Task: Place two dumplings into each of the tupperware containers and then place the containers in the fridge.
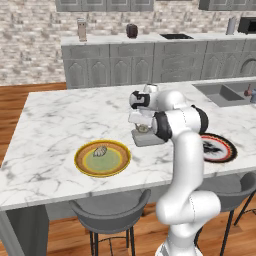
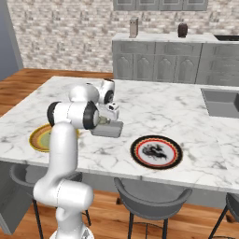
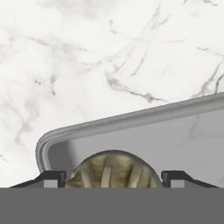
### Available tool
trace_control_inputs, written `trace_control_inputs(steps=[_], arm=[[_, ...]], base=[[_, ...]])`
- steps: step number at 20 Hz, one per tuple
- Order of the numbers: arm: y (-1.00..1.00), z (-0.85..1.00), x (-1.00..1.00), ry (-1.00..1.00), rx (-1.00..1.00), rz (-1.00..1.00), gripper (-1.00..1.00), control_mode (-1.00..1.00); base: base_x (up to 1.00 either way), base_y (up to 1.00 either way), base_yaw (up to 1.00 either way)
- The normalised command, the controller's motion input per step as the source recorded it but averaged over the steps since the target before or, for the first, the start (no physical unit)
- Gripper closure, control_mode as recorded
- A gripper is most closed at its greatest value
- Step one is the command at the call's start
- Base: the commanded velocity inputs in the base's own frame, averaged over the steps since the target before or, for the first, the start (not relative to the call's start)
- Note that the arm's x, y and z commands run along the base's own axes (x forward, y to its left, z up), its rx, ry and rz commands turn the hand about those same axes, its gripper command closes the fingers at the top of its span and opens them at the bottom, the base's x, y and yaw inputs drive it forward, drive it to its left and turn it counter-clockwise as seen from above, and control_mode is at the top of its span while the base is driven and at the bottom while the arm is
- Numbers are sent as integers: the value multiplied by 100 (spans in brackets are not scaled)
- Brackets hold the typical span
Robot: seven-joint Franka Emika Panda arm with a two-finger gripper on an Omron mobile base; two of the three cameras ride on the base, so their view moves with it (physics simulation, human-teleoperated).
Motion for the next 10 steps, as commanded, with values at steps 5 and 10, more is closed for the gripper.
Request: trace_control_inputs(steps=[5,10], arm=[[0,-37,5,6,0,-3,100,-100],[-1,-2,0,1,0,0,100,-100]], base=[[0,0,0],[0,0,0]])
